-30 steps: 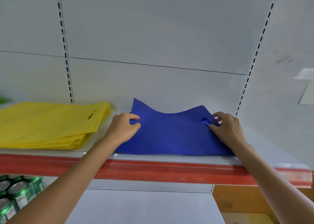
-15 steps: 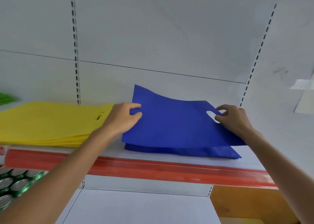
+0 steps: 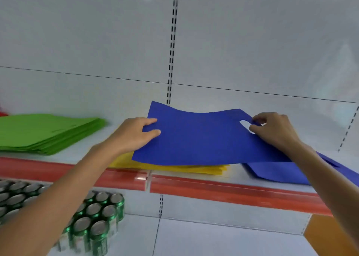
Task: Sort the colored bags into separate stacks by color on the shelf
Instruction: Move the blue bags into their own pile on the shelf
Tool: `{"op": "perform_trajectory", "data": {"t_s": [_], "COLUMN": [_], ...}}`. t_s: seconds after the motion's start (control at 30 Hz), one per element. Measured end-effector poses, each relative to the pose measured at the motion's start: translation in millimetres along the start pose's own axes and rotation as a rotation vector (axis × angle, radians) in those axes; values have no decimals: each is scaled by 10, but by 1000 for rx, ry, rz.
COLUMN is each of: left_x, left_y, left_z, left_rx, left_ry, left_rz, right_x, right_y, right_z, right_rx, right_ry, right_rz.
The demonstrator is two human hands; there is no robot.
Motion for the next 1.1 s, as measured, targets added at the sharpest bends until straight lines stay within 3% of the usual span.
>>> {"op": "perform_trajectory", "data": {"t_s": [0.27,0.77,1.1], "left_x": [-1354,-3216,-4840], "left_y": [-1118,-2345,-3523], "left_z": [-252,-452,-310], "left_rx": [-1,116,43], "left_ry": [-28,-133,-90], "left_rz": [27,-10,29], "right_x": [-1606,-3710,-5319], "right_y": [769,1550,2454], "right_z": [-493,-692,-1102], "right_rx": [-51,-13,22], "right_ry": [-22,-143,-59], "right_rz": [26,-25,27]}}
Point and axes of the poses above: each hand's wrist, its own z-axis towards the middle knuckle, its own y-axis out of the palm, x = y × z, the point moved 2 cm from there along z, towards the middle knuckle, and after that the axes turned 2 degrees about y, right-handed, at the moved point
